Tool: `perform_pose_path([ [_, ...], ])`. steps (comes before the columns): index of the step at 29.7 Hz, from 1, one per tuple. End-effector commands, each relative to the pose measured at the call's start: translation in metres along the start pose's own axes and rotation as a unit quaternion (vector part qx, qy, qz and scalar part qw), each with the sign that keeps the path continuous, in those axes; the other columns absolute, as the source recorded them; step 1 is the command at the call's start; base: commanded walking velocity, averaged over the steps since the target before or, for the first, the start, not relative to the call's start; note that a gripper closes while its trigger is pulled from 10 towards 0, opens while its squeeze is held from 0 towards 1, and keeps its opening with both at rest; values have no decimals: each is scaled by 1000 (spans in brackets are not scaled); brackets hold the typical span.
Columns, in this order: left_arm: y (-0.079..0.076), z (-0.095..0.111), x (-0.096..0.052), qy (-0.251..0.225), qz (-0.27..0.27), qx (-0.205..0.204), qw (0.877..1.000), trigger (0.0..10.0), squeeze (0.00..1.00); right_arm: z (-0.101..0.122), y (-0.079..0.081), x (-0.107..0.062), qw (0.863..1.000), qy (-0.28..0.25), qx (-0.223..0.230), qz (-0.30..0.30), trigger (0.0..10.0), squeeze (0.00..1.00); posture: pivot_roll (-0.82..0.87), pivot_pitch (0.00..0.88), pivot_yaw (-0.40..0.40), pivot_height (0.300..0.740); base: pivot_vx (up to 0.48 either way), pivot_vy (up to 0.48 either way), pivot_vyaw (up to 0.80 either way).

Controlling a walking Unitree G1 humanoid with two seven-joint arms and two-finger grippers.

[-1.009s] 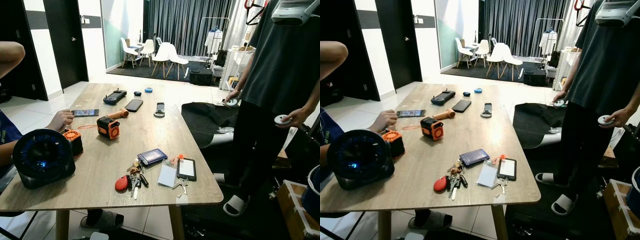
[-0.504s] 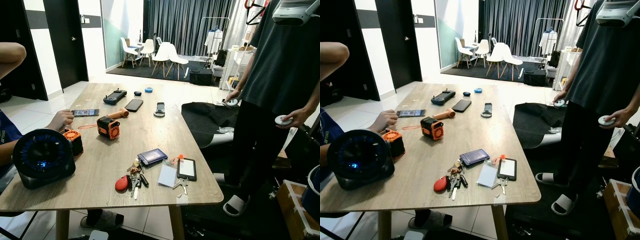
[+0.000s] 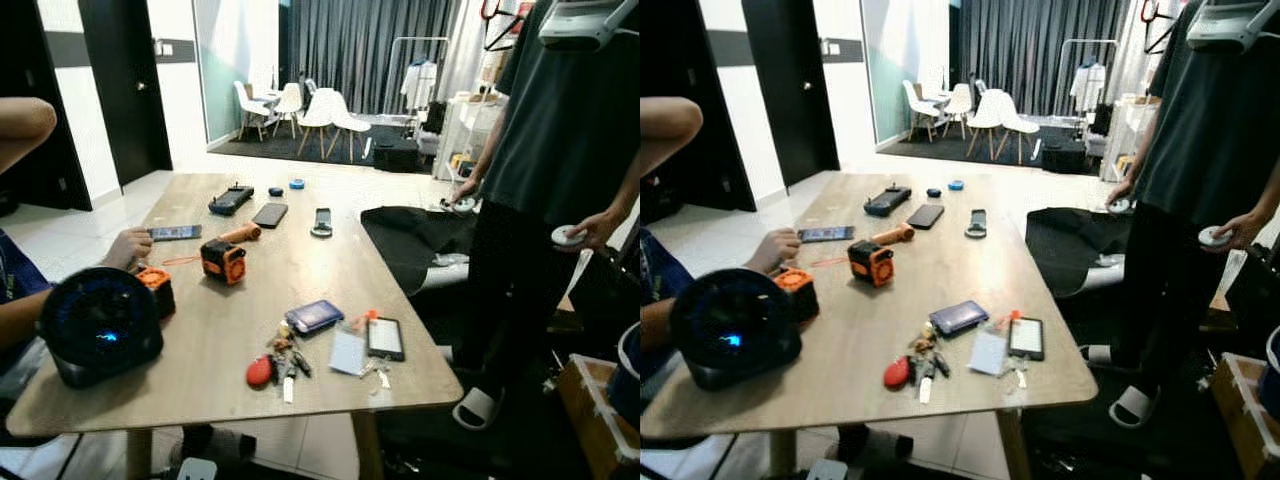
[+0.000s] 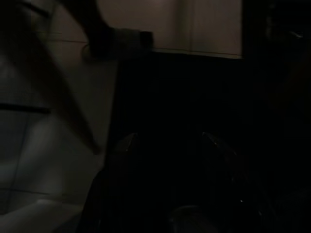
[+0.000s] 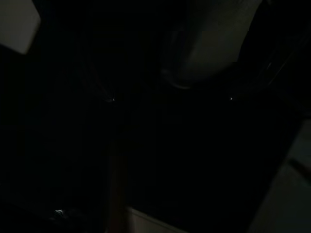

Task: Hang keys on a hook

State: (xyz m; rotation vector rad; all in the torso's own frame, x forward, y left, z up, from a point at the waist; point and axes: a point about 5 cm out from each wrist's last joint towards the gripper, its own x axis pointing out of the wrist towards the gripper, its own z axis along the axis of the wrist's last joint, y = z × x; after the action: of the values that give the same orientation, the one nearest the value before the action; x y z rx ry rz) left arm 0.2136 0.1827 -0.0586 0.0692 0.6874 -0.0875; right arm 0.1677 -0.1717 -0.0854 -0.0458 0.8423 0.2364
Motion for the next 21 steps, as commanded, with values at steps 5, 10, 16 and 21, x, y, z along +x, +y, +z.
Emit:
perform_pose_path([
  [5,0,-5,-2,2,-3,-5,1000,10000,0,0,-4,-1,1000,1,1,-7,10000,0,92,0,-30,740,0,0,0],
  [10,0,-4,-2,1,-4,-7,1000,10000,0,0,-3,-1,1000,1,1,-5,10000,0,93,0,-31,740,0,0,0],
  [16,1,-2,-2,-6,-5,-12,1000,10000,0,0,-2,0,1000,0,1,-4,10000,0,93,0,-28,740,0,0,0],
  [21,0,3,-1,-25,-15,-20,999,10000,0,0,-3,-1,1000,-2,0,-4,10000,0,89,0,-37,740,0,0,0],
])
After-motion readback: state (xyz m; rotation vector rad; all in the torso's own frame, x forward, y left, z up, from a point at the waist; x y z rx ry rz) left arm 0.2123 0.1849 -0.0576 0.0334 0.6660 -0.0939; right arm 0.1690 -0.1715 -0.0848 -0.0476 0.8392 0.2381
